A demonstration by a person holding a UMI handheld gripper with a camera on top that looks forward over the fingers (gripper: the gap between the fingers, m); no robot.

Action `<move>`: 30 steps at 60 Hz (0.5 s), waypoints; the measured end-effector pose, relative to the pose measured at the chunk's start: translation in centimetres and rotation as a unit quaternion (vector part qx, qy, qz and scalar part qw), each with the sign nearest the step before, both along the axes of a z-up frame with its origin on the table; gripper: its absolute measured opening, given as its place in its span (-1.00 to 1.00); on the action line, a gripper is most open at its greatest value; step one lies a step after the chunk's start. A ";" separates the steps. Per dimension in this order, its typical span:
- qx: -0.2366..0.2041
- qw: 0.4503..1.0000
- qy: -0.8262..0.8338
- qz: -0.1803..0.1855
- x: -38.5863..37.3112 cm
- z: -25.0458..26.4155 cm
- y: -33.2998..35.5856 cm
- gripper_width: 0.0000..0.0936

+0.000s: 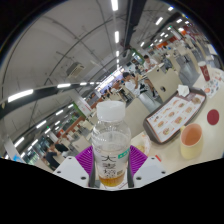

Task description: Pour water

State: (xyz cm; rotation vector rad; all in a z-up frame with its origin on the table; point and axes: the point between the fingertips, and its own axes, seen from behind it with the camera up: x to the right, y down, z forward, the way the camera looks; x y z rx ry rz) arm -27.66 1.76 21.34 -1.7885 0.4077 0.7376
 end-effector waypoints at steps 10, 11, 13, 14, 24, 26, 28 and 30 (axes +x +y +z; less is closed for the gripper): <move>-0.039 0.956 0.289 -0.022 2.8 1.4 2.2 -0.08; -0.044 0.947 0.317 -0.027 3.0 1.5 2.2 -0.08; -0.050 0.928 0.367 -0.033 4.1 1.2 2.8 -0.08; -0.053 0.919 0.388 -0.038 4.6 0.9 3.0 -0.08; -0.074 0.829 0.551 -0.068 8.0 -1.8 4.4 -0.08; -0.080 0.812 0.574 -0.070 8.5 -2.4 4.6 -0.08; -0.085 0.796 0.595 -0.076 9.0 -3.2 4.7 -0.08; -0.091 0.784 0.608 -0.085 9.5 -4.2 5.0 -0.08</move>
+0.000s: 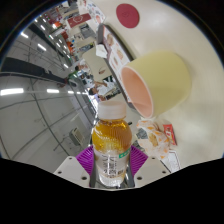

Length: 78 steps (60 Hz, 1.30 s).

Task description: Pour water

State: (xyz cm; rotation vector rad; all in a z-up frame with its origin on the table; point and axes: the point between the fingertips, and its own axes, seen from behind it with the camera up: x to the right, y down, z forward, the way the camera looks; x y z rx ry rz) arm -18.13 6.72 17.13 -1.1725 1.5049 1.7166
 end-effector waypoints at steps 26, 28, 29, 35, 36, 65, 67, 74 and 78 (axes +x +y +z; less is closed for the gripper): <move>0.003 0.963 -0.261 0.063 1.6 2.2 -1.4 -0.08; 0.009 0.947 -0.315 0.064 2.4 2.9 -1.1 -0.08; 0.012 0.937 -0.344 0.065 3.0 3.4 -1.0 -0.08; 0.034 0.857 -0.511 0.056 6.8 6.6 -0.9 -0.07; 0.038 0.843 -0.534 0.055 7.4 7.1 -0.8 -0.08; 0.038 0.527 -0.844 0.091 26.7 -0.7 -0.1 -0.08; 0.037 0.522 -0.846 0.098 27.0 -1.8 -0.1 -0.08; 0.040 0.517 -0.846 0.121 28.0 -6.3 0.1 -0.08; 0.043 0.521 -0.842 0.132 27.9 -8.0 -0.3 -0.08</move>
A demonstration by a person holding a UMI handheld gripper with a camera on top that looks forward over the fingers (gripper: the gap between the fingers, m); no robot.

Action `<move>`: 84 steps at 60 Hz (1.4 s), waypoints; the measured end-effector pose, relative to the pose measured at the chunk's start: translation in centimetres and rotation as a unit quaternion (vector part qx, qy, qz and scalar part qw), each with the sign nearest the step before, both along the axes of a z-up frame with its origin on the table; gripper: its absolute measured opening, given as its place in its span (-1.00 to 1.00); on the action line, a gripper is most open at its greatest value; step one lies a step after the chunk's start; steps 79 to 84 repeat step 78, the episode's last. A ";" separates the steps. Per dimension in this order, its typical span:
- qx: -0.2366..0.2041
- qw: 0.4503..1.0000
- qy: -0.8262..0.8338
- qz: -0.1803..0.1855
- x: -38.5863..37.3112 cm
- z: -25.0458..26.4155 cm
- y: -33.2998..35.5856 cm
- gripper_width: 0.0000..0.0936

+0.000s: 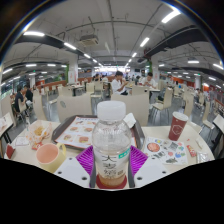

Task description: Pour water

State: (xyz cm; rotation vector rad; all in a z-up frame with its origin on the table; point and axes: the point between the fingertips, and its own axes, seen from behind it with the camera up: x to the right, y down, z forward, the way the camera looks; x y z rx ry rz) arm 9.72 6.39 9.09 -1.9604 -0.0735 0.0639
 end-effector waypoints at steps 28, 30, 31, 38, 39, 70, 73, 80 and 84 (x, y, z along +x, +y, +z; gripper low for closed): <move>-0.050 0.999 -0.004 -0.002 0.6 -1.0 -3.7 0.83; -0.057 0.998 -0.005 -0.006 0.6 -0.6 -4.3 0.81; -0.060 0.998 -0.005 -0.008 0.6 -0.3 -4.9 0.81; -0.075 0.997 0.002 -0.023 -0.4 2.4 -9.2 0.81; -0.077 0.997 0.002 -0.025 -0.4 2.7 -9.6 0.81; -0.099 0.993 -0.009 -0.066 -4.9 9.7 -24.2 0.81; -0.097 0.993 -0.009 -0.071 -4.8 9.9 -24.7 0.81; -0.104 0.992 -0.013 -0.072 -4.9 9.7 -25.3 0.81; -0.104 0.992 -0.013 -0.072 -4.9 9.7 -25.3 0.81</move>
